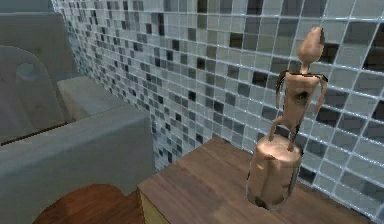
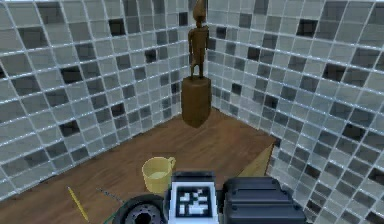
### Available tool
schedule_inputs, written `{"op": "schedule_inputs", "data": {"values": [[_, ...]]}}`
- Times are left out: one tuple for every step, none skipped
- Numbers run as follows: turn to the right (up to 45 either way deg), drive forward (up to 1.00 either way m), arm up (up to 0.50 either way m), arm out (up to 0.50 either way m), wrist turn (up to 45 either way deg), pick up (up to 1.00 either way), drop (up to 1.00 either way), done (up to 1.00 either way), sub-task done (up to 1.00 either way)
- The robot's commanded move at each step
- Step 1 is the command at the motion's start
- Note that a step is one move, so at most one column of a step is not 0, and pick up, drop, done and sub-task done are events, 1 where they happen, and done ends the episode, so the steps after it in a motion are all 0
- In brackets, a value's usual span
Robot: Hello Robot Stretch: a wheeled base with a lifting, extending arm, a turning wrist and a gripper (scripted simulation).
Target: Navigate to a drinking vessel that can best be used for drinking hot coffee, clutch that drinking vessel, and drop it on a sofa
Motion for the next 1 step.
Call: {"op": "schedule_inputs", "data": {"values": [[0.0, 0.00, 0.00, 0.18, 0.0, 0.00, 0.00, 0.00, 0.00]]}}
